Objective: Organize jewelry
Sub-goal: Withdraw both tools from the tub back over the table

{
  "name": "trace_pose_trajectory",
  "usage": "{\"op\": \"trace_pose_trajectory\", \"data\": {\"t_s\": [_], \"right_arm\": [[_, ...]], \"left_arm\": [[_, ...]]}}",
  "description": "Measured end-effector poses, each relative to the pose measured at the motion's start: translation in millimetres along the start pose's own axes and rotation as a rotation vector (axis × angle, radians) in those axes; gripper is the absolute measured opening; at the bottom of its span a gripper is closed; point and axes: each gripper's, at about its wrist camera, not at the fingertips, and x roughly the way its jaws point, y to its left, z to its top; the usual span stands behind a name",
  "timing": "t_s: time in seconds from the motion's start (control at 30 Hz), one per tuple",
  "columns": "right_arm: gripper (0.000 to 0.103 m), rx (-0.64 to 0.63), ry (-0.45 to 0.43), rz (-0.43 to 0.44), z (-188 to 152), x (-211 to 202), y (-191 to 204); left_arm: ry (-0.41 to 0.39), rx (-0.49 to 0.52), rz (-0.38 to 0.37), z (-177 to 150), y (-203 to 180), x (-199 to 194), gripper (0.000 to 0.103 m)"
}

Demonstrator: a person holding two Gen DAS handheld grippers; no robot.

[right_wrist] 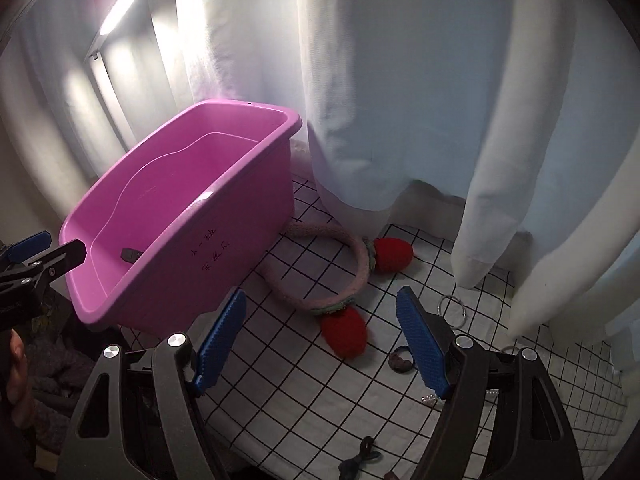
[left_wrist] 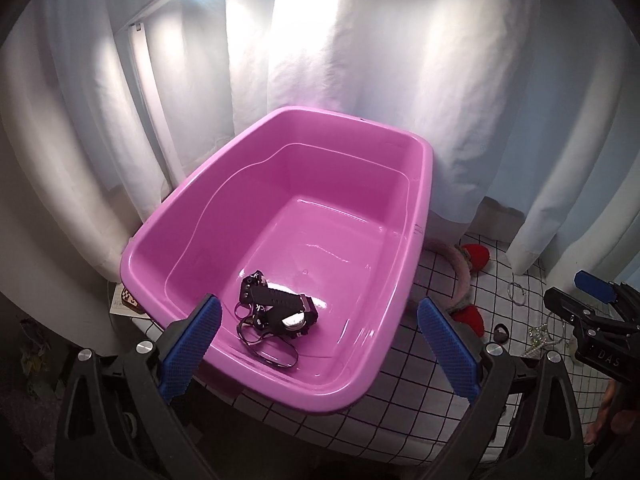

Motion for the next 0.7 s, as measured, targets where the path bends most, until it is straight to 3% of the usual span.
{"op": "trace_pose_trajectory", "data": {"t_s": [0.37,0.7], "right_arm": [[0.074,0.217,-0.015,-0.157,-114,-60,-101],[0.074,0.301,0.031,-0.146,-189,-59,-128]], "left_arm": [[0.036,0.089,-0.183,-41,-81,-8,0.097],[0.108,0.208,-0.249,-95,-151,14,0.097]]}}
